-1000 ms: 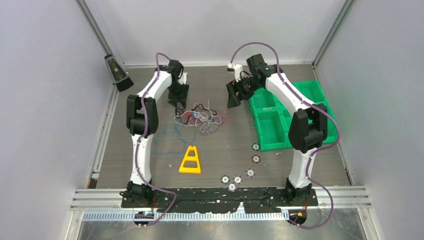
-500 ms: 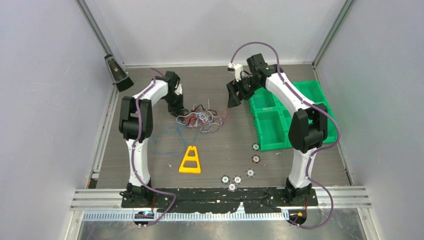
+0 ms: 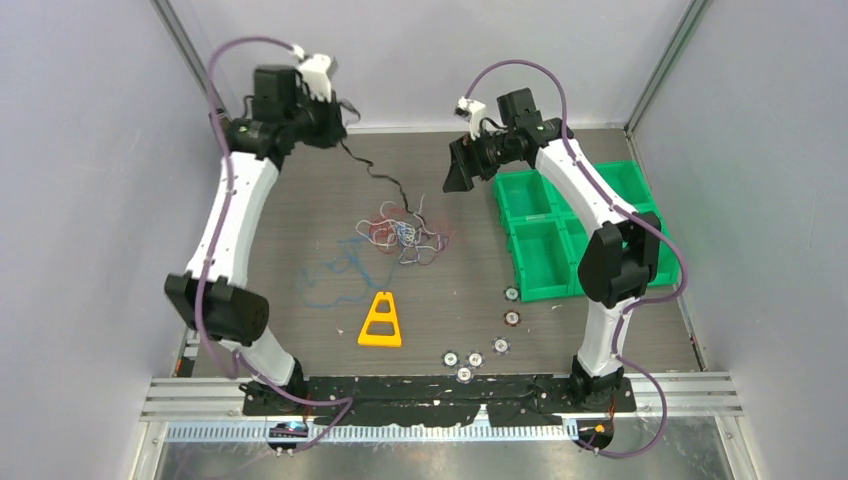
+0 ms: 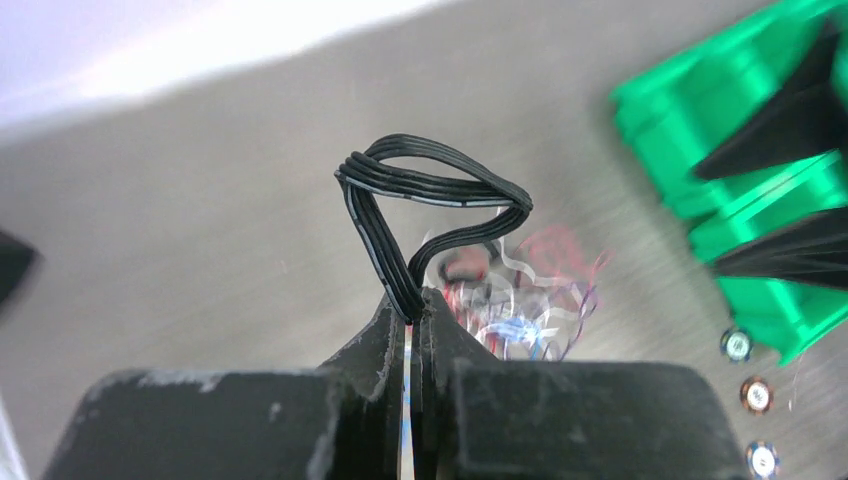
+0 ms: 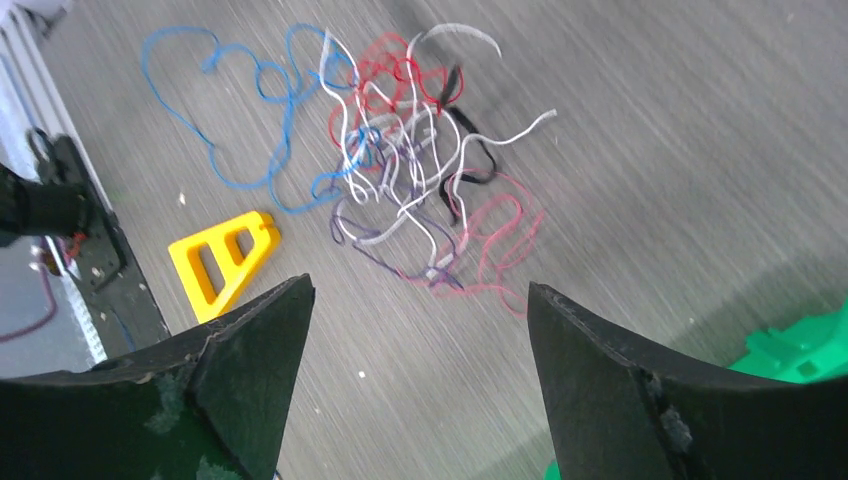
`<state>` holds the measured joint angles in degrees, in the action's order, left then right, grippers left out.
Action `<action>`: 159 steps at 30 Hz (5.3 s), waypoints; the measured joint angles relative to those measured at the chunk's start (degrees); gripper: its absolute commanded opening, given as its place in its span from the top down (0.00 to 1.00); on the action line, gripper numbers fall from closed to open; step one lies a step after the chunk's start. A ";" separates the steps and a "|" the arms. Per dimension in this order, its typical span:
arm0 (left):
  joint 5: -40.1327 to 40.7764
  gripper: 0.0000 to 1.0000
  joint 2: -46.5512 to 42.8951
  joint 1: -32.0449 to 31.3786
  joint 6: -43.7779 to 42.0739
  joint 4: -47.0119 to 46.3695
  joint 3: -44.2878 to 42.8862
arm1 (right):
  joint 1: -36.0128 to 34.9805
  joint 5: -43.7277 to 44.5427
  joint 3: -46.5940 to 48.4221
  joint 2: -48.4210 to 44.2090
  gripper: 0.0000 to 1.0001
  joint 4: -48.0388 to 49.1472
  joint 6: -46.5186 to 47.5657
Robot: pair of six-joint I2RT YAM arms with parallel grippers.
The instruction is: Untangle the cables
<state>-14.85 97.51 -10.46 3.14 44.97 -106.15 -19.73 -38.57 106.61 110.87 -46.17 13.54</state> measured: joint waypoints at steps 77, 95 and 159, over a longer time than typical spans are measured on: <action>-13.38 1.00 -14.73 13.14 26.16 -22.62 -30.53 | -12.94 8.46 -22.08 6.23 0.25 27.78 -1.55; -20.33 1.00 -20.76 7.26 28.04 -23.74 0.09 | -12.94 -2.36 -10.27 -18.73 0.05 18.40 -2.60; -28.50 0.00 -19.06 -0.85 9.31 -22.10 16.37 | 20.26 -3.15 0.57 -25.75 0.95 24.17 -21.46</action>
<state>-43.35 78.46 -11.31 12.45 22.87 -89.78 0.54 -41.71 107.18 85.12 -22.00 -7.92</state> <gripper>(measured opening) 0.994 0.079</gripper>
